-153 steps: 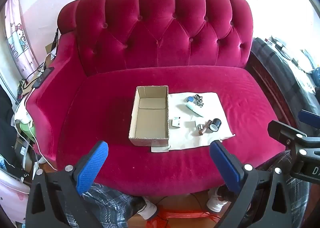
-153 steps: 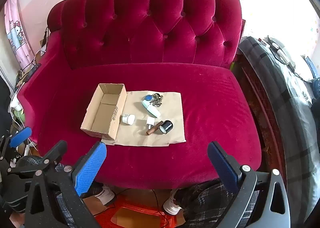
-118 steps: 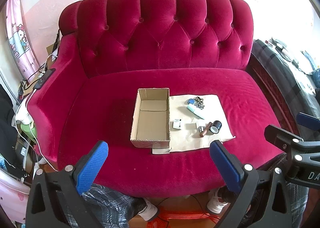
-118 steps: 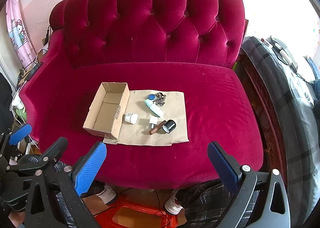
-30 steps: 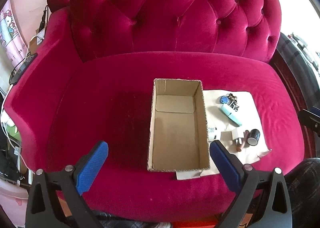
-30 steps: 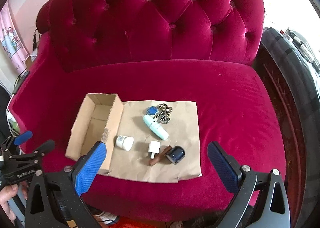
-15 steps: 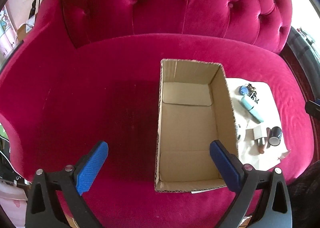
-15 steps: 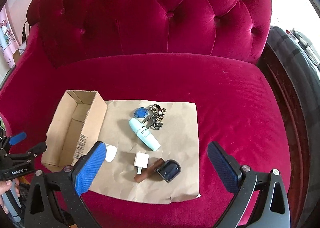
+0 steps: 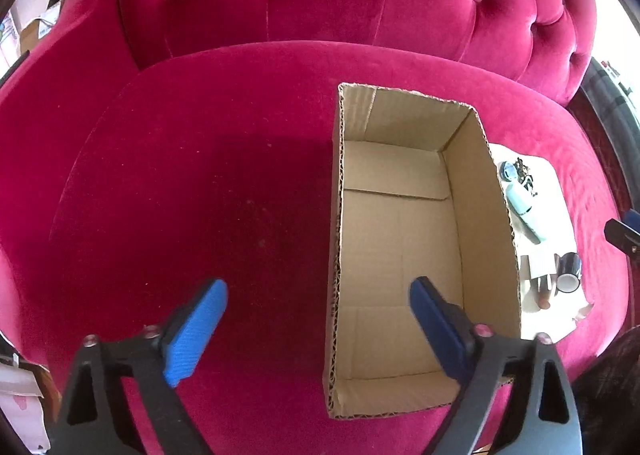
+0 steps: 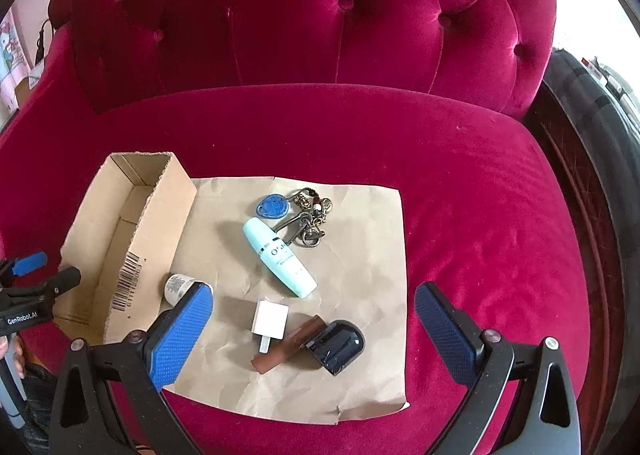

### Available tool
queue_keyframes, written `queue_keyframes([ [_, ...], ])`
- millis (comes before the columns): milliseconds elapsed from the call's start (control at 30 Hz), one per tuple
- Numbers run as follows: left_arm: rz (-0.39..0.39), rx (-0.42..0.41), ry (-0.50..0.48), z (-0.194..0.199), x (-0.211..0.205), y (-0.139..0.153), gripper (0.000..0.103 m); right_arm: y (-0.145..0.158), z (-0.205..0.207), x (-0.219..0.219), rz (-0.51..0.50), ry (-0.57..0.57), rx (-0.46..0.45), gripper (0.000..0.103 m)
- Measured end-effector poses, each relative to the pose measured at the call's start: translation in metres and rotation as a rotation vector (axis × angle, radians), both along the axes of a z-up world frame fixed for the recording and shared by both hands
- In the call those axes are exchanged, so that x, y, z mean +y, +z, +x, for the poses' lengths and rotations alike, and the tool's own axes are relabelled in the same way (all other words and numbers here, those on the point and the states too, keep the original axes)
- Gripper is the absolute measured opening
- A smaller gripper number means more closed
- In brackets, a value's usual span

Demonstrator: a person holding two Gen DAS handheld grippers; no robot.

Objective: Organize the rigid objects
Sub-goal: 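Move the left tool to the cardboard box wall while the right tool approaches the objects, then grasp the black cylindrical cap with the right gripper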

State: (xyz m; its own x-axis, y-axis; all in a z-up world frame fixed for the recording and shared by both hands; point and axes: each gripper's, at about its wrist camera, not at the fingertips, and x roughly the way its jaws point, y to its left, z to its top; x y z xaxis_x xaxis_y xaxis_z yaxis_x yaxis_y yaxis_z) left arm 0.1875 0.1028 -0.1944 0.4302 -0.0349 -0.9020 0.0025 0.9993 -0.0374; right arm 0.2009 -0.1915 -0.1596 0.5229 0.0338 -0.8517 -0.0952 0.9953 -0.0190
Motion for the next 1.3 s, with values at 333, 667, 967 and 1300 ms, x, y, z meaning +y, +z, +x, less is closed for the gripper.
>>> queue_keyframes([
  [333, 0.012, 0.038, -0.044, 0.002, -0.006, -0.011, 0.008, -0.008, 0.004, 0.001, -0.021, 0.001, 0.015, 0.103],
  [667, 0.022, 0.028, -0.03, 0.0, -0.01, -0.013, 0.003, -0.011, 0.006, -0.005, -0.012, -0.024, 0.033, 0.103],
  [967, 0.021, 0.027, -0.028, 0.0, -0.013, -0.013, 0.003, -0.015, 0.006, -0.014, 0.006, -0.051, 0.061, 0.103],
  [1300, 0.018, 0.032, -0.025, 0.001, -0.012, -0.015, 0.003, -0.034, -0.002, -0.022, -0.025, -0.056, 0.161, 0.103],
])
